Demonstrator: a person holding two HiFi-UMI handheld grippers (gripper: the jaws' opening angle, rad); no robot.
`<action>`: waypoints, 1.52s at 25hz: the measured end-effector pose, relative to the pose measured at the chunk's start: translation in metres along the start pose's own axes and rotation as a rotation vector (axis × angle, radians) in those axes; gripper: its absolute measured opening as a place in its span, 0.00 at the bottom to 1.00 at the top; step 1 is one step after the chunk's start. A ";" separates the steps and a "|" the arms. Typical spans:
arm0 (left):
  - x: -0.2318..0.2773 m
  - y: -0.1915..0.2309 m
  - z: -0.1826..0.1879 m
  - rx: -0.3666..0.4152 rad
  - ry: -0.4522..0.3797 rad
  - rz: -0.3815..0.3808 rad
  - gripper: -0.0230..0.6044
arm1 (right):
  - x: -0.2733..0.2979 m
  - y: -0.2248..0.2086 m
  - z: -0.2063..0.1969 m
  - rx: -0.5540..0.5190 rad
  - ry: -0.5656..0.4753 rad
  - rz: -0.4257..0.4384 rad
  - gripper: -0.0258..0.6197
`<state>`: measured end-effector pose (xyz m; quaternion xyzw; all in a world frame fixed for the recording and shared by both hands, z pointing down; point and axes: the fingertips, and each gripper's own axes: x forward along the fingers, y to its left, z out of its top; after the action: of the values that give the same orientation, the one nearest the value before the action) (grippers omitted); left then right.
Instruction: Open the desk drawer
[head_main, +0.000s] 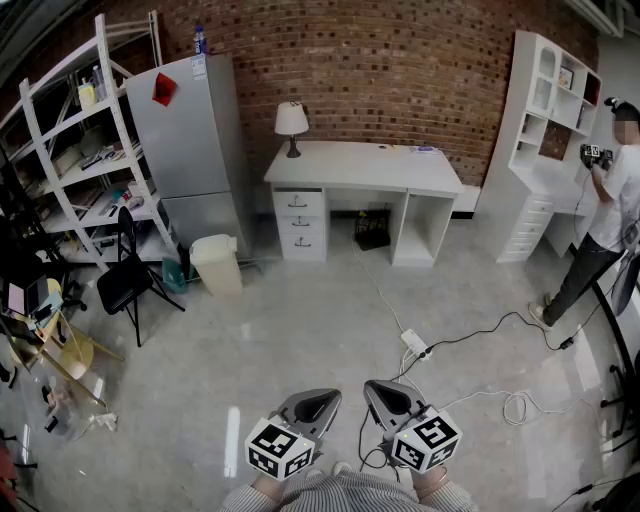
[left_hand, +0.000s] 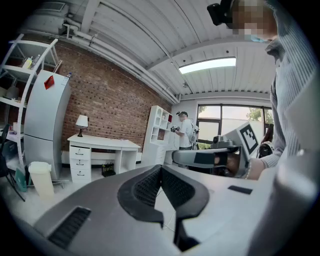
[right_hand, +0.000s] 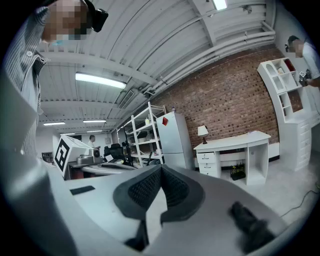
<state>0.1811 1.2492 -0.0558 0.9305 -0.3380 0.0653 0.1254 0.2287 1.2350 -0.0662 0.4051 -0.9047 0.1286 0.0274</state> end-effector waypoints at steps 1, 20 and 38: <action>0.000 0.003 0.002 0.000 0.000 0.005 0.06 | 0.002 0.002 0.001 0.001 0.000 0.002 0.06; 0.005 0.030 0.011 -0.062 -0.040 0.059 0.06 | 0.029 0.005 -0.004 0.130 0.028 0.050 0.07; 0.051 0.037 -0.018 -0.184 -0.003 0.073 0.06 | 0.047 -0.036 -0.029 0.130 0.119 0.093 0.07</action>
<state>0.1957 1.1957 -0.0209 0.9021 -0.3765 0.0374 0.2075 0.2222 1.1853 -0.0235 0.3553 -0.9091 0.2120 0.0486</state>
